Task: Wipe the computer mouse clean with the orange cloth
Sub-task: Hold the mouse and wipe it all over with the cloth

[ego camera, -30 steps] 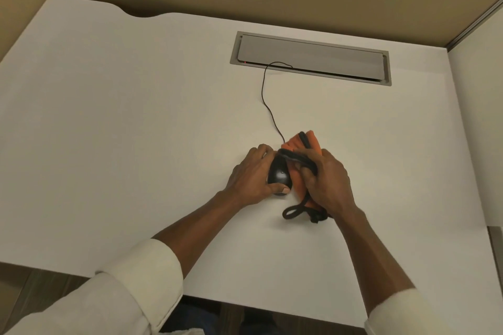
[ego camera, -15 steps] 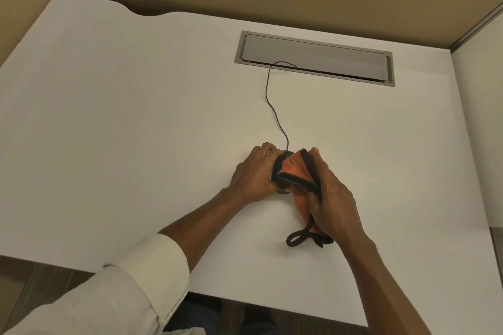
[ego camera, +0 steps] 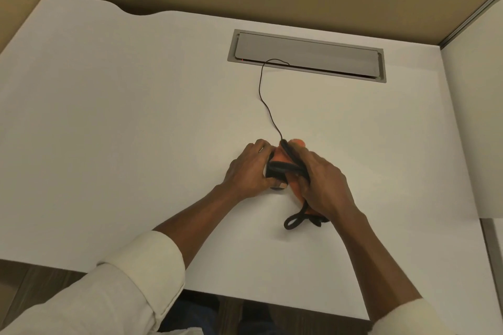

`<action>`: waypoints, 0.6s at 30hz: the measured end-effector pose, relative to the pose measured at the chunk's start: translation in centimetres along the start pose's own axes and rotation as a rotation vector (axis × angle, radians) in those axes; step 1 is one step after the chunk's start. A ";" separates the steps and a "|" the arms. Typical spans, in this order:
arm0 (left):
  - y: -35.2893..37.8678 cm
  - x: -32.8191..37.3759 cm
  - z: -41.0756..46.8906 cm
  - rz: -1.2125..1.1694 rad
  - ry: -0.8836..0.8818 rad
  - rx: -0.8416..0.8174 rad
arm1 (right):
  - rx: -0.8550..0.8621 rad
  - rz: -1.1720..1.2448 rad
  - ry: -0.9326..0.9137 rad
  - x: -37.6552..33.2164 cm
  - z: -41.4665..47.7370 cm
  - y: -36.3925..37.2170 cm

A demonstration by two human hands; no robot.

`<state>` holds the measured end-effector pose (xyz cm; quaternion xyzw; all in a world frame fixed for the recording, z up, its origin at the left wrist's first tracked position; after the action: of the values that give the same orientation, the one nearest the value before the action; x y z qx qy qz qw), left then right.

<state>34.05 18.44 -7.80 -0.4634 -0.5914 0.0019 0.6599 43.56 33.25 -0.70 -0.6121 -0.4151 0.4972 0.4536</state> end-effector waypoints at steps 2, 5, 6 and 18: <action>0.0 0.0 -0.2 -0.027 0.024 0.022 | -0.011 -0.026 -0.041 -0.4 -1.6 0.1; -0.1 0.2 -0.2 -0.012 0.031 0.019 | -0.005 -0.072 -0.025 -0.4 -2.3 0.1; -0.1 0.2 -0.2 -0.012 0.029 0.015 | -0.001 -0.088 -0.017 -0.4 -1.9 0.1; -0.5 0.6 -0.3 -0.020 -0.022 -0.024 | -0.040 -0.131 0.031 0.3 3.3 0.0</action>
<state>34.20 18.28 -7.03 -0.4653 -0.6034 -0.0068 0.6476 40.33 34.04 -1.05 -0.6002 -0.4570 0.4485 0.4793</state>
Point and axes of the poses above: each hand's wrist, its own z-axis towards the middle knuckle, its own y-axis out of the palm, x = y × z, the point moved 5 cm from there along z, towards the middle knuckle, and after that the axes turned 15 degrees about -z, right-handed, at the moved point
